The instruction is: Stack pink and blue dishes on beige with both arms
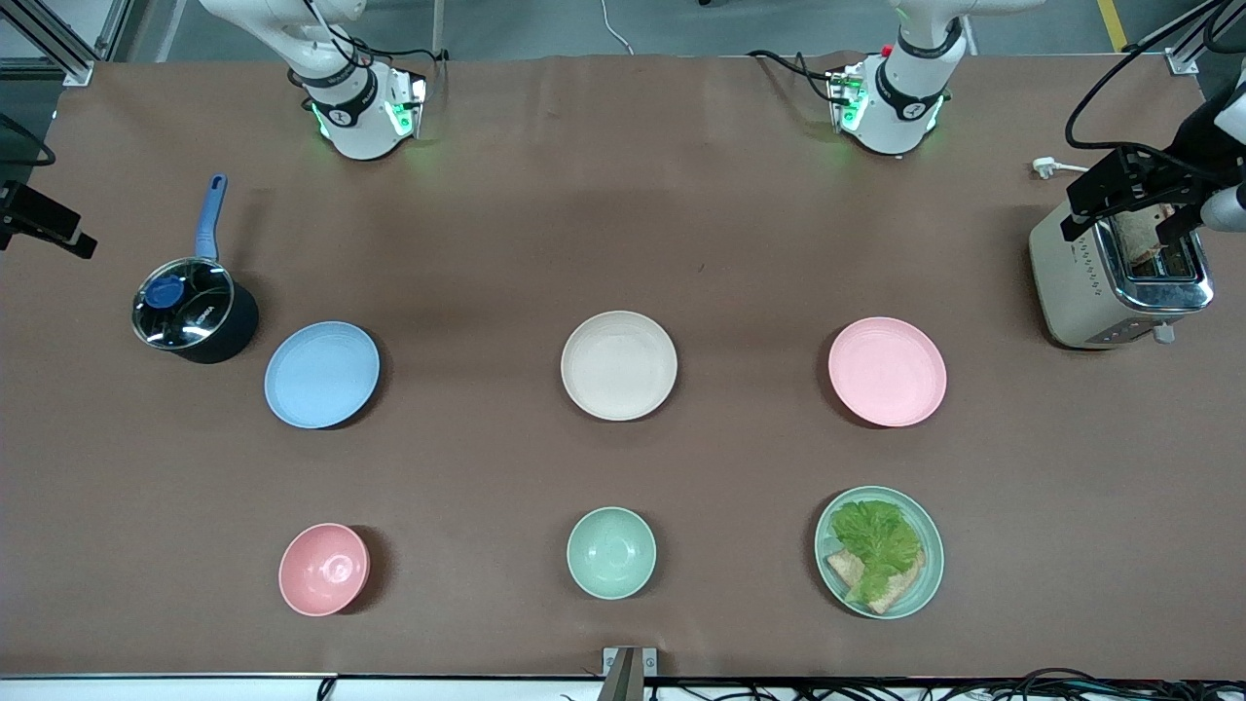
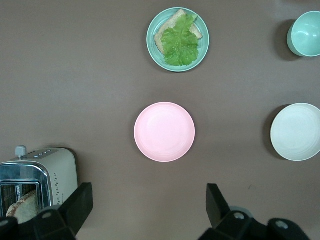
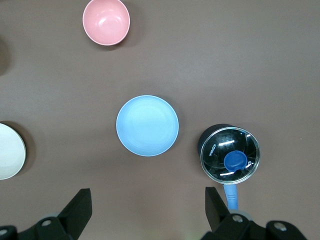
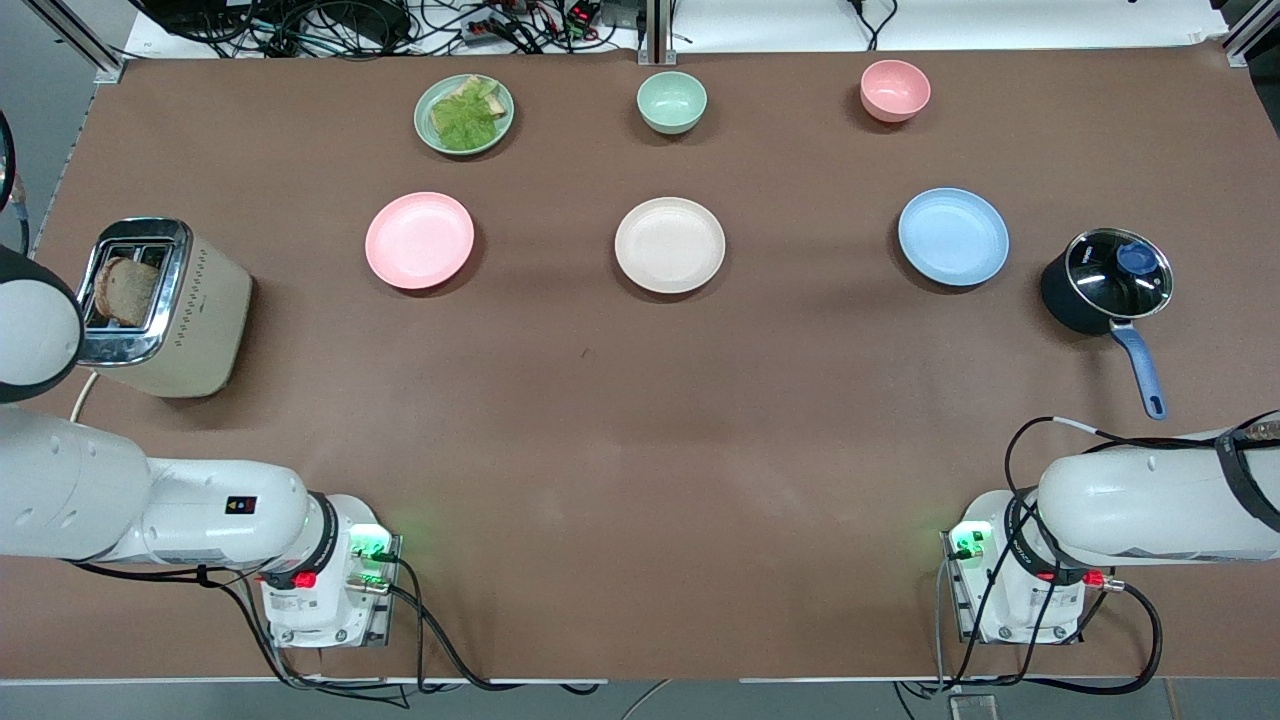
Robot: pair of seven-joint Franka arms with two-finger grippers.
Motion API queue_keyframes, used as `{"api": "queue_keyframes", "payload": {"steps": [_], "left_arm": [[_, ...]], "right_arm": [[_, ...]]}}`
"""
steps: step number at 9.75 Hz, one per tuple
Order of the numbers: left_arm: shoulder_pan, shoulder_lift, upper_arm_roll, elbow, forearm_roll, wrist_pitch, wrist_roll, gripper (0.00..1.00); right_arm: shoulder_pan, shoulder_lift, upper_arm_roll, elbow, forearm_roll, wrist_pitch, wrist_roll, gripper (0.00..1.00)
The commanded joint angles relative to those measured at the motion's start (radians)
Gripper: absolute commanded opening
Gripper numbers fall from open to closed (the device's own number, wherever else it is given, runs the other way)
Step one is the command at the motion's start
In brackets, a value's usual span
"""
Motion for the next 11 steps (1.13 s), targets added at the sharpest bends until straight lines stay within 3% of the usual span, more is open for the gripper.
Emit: {"api": "queue_keyframes", "payload": {"steps": [1, 6, 9, 10, 11], "left_arm": [[0.003, -0.01, -0.01, -0.042, 0.017, -0.009, -0.016, 1.0], [0.0, 0.053, 0.025, -0.059, 0.0, 0.02, -0.001, 1.0], [-0.003, 0.18, 0.048, -0.195, -0.018, 0.24, 0.025, 1.0], [-0.009, 0.226, 0.051, -0.226, -0.014, 0.302, 0.018, 0.98], [-0.001, 0.291, 0.054, -0.231, 0.001, 0.377, 0.036, 0.81]], "right_arm": [[-0.004, -0.012, 0.003, -0.006, -0.009, -0.006, -0.009, 1.0], [-0.013, 0.01, -0.004, -0.02, -0.016, -0.006, -0.044, 1.0], [-0.042, 0.083, -0.016, -0.171, 0.023, 0.163, -0.131, 1.0], [-0.044, 0.102, -0.022, -0.257, 0.046, 0.249, -0.171, 1.0], [-0.048, 0.113, -0.039, -0.355, 0.086, 0.368, -0.226, 1.0]]}}
